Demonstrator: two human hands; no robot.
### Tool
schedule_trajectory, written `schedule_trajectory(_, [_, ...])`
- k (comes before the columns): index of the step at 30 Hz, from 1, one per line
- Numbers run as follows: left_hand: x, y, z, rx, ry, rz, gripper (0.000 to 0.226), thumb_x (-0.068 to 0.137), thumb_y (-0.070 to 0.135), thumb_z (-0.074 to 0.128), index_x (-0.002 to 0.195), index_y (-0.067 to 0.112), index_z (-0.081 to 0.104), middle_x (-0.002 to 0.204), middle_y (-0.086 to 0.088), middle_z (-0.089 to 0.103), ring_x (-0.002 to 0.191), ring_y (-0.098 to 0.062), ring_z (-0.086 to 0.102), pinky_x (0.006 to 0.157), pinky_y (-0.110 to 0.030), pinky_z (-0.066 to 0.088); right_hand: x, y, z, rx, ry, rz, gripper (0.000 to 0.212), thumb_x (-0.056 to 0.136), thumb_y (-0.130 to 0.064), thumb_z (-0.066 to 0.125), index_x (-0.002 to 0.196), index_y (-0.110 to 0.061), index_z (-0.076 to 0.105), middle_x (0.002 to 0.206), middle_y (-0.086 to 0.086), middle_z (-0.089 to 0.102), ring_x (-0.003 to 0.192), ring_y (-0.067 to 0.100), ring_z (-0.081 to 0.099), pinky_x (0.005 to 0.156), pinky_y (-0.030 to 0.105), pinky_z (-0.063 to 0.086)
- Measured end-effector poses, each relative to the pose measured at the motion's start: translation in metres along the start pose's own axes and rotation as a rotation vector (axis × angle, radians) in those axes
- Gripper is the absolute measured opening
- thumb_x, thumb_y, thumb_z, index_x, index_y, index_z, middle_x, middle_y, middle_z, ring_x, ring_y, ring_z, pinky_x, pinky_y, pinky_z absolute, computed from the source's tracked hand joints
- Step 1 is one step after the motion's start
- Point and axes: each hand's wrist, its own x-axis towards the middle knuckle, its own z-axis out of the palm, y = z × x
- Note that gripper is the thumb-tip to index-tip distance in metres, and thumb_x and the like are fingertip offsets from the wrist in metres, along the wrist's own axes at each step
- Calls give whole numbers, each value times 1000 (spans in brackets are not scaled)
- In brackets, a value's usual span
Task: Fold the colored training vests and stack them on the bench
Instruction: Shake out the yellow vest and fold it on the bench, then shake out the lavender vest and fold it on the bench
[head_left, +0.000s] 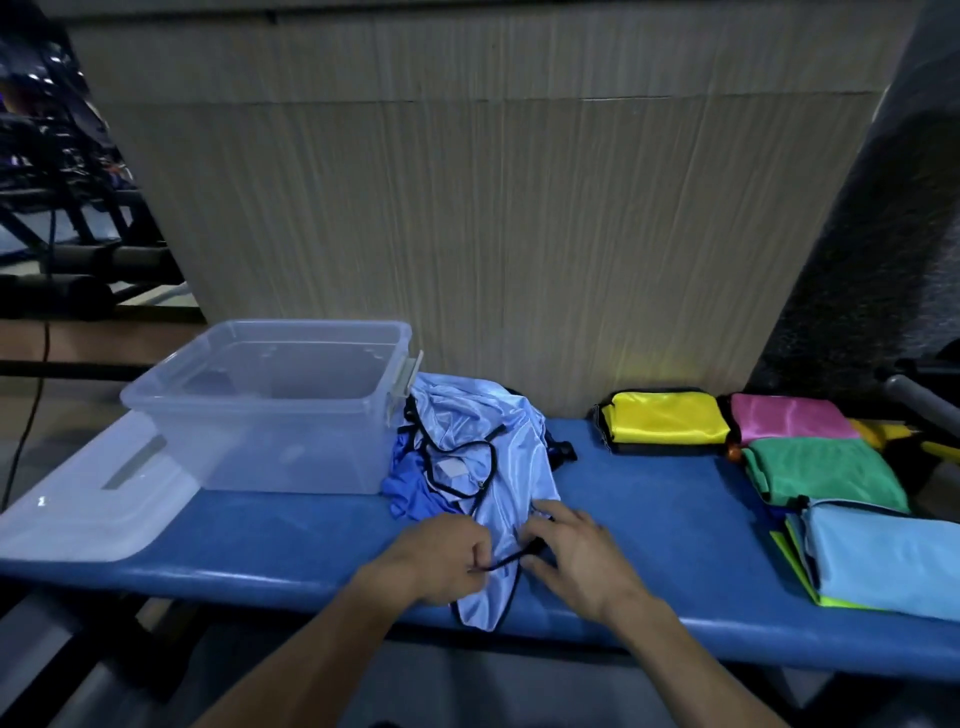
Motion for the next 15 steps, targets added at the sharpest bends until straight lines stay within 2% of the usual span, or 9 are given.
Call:
schedule_trajectory(2, [-2, 0, 2, -240, 64, 105, 10, 92, 24, 67, 90, 15, 63, 85, 0, 63, 80, -15, 60, 75, -33, 46, -3, 0, 0, 74, 80, -44, 11, 99, -39, 57, 100, -29, 61, 137, -13, 51, 121, 20, 51, 99, 36, 41])
schedule_trajectory(3, [-3, 1, 0, -382, 117, 121, 12, 94, 25, 65, 88, 15, 61, 80, 2, 60, 74, -11, 56, 73, -34, 47, -6, 0, -3, 162, 120, -72, 13, 98, -35, 58, 89, -27, 58, 118, -12, 59, 105, 16, 57, 90, 36, 44])
schedule_trajectory(5, [-6, 1, -6, -640, 274, 135, 10, 97, 25, 62, 90, 19, 60, 80, 4, 62, 76, -8, 57, 78, -34, 49, -13, -4, -17, 507, 213, -12, 24, 100, -24, 58, 77, -23, 52, 80, -10, 58, 74, 7, 52, 73, 34, 43])
schedule_trajectory(6, [-6, 2, -10, -721, 347, 141, 9, 99, 22, 62, 90, 19, 61, 82, 5, 63, 80, -8, 59, 82, -33, 49, -16, -6, -26, 697, 249, 38, 25, 101, -18, 57, 77, -20, 52, 72, -7, 54, 68, 7, 48, 71, 32, 40])
schedule_trajectory(8, [-7, 3, -19, -817, 406, 155, 9, 100, 16, 63, 91, 15, 62, 85, 9, 64, 86, -5, 61, 87, -27, 46, -24, -11, -46, 978, 288, 63, 28, 103, -11, 53, 77, -19, 56, 69, -5, 50, 68, 9, 45, 68, 30, 39])
schedule_trajectory(12, [-8, 18, -26, -887, 372, 172, 11, 100, 20, 64, 92, 12, 67, 89, 9, 70, 90, -3, 64, 90, -22, 46, -37, -12, -69, 1243, 335, 64, 31, 102, -17, 59, 72, -25, 61, 73, 1, 53, 74, 18, 48, 67, 33, 38])
schedule_trajectory(15, [-7, 29, -29, -914, 424, 191, 11, 100, 20, 63, 91, 17, 68, 87, 15, 69, 92, -1, 64, 89, -17, 45, -46, -3, -79, 1225, 366, 87, 22, 98, -18, 66, 76, -22, 66, 74, 3, 58, 74, 19, 50, 64, 29, 39])
